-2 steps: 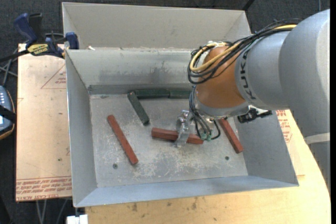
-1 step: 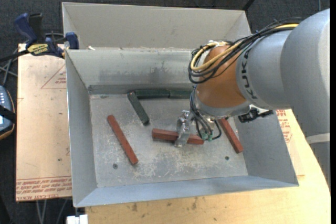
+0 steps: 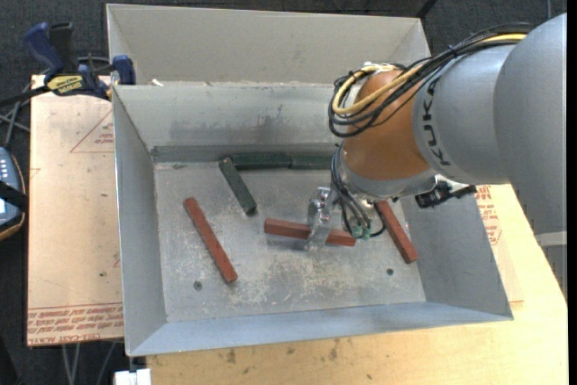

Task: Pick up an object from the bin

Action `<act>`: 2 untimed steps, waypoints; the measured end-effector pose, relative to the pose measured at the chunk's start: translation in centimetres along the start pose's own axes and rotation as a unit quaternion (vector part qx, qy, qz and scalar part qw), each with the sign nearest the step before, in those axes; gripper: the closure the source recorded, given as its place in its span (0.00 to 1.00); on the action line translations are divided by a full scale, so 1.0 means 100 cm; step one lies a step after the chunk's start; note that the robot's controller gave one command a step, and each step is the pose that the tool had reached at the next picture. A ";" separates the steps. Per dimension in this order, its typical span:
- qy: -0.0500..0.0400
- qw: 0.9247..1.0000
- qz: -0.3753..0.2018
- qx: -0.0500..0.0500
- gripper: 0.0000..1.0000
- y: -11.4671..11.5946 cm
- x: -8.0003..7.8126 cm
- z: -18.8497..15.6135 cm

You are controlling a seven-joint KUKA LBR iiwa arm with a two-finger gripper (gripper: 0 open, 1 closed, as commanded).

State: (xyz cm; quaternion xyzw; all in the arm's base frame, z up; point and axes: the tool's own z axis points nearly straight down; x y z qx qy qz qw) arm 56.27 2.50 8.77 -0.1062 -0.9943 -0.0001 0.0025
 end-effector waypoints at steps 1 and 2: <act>0.000 1.000 0.000 0.000 1.00 0.000 0.000 -0.023; -0.002 1.000 0.000 0.000 1.00 0.000 -0.001 -0.045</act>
Offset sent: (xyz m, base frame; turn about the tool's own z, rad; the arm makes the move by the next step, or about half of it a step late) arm 0.0001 0.0002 0.0194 0.0000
